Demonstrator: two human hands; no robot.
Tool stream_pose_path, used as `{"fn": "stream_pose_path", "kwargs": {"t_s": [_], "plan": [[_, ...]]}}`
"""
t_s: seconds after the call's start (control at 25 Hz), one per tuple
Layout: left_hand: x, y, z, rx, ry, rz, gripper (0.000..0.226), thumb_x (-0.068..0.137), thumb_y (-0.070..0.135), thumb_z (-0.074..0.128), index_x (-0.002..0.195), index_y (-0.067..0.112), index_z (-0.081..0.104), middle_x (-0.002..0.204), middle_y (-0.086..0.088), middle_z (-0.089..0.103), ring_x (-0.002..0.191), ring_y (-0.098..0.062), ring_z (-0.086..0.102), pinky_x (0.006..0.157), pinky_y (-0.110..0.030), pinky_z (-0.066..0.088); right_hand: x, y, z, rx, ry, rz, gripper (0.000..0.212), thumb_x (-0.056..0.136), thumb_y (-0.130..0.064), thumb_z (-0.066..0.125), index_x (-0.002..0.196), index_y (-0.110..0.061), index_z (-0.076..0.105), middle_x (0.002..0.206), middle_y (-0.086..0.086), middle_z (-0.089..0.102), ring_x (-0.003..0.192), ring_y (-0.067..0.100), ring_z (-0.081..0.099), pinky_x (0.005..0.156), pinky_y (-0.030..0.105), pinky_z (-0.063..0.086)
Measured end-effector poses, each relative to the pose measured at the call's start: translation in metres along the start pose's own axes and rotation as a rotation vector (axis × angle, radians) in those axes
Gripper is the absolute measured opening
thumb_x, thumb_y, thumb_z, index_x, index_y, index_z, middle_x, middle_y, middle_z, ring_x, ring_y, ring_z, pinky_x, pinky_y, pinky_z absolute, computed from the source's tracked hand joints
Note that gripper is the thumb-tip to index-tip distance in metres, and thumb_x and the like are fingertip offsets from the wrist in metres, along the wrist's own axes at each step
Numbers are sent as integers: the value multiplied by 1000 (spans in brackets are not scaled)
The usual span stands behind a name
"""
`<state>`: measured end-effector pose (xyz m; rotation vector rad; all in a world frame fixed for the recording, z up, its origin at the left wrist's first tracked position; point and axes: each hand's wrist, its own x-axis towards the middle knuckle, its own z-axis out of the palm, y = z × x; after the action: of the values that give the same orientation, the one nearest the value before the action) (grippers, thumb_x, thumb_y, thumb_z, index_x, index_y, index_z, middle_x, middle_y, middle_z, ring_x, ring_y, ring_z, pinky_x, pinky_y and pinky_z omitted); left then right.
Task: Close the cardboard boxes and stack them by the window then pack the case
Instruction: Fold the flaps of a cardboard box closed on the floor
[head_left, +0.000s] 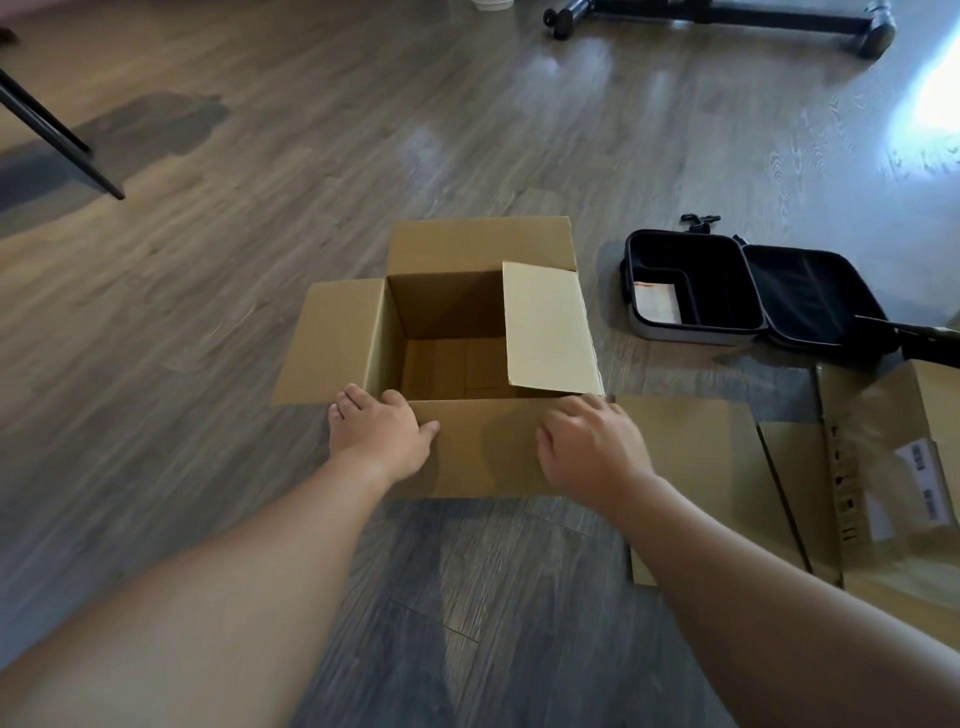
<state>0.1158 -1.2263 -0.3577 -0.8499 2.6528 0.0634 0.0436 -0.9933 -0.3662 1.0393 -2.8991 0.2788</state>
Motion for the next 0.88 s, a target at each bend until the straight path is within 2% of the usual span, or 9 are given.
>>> {"fn": "stream_pose_path", "kwargs": {"t_s": [0.08,0.16,0.24,0.36,0.48,0.64,0.76,0.8,0.88], "plan": [[-1,1,1,-6,4,2,82,97,67,34,150,5,29,159,-35,10,149,-47,12,122,-51,14,2,-17,8,34,-79,-135,33,98,-34,47,114,-14,68,122,4,65,119,26,57,101,42,46],[-1,1,2,-13,14,-5,82,96,68,35,150,7,31,159,-34,12,149,-46,14,122,-51,15,12,-37,17,71,-225,-201,55,100,-42,46,145,-9,46,154,9,42,145,29,35,117,43,30],[-2,0,3,-13,21,-12,84,94,70,36,150,7,32,159,-34,15,148,-46,16,121,-51,17,23,-52,23,83,-326,-151,76,100,-55,41,157,-8,23,166,11,18,153,28,14,122,44,15],[-2,-2,3,-10,24,-14,88,93,72,36,150,5,31,159,-33,17,148,-45,18,121,-50,18,34,-42,20,32,-278,44,86,97,-65,29,159,-8,13,165,13,19,152,32,18,123,50,14],[0,-1,2,-27,12,-25,91,93,71,37,151,3,30,159,-34,16,148,-45,18,122,-51,18,35,-8,12,23,-228,200,87,97,-65,27,158,-6,10,166,15,12,153,32,14,121,48,18],[0,-2,4,31,21,-6,88,94,71,33,149,2,33,157,-34,22,146,-46,22,120,-52,21,28,24,14,-22,-267,308,70,101,-56,26,157,-13,23,168,9,5,155,24,-1,118,54,19],[-5,-14,8,127,109,41,77,93,73,29,129,9,50,136,-27,52,125,-41,50,102,-49,41,22,26,21,27,-196,279,58,102,-52,31,151,-22,37,167,13,12,155,26,4,117,52,22],[-8,-22,9,131,136,58,70,93,72,28,121,12,51,124,-23,59,113,-38,57,91,-45,47,21,25,24,37,-159,267,54,101,-52,35,146,-23,44,166,15,15,154,28,7,118,51,20],[-14,-43,11,105,156,58,60,95,69,26,114,17,49,109,-17,63,99,-34,60,74,-39,47,23,25,28,17,-110,267,44,99,-53,40,133,-29,56,163,19,21,153,33,13,120,50,8]]}}
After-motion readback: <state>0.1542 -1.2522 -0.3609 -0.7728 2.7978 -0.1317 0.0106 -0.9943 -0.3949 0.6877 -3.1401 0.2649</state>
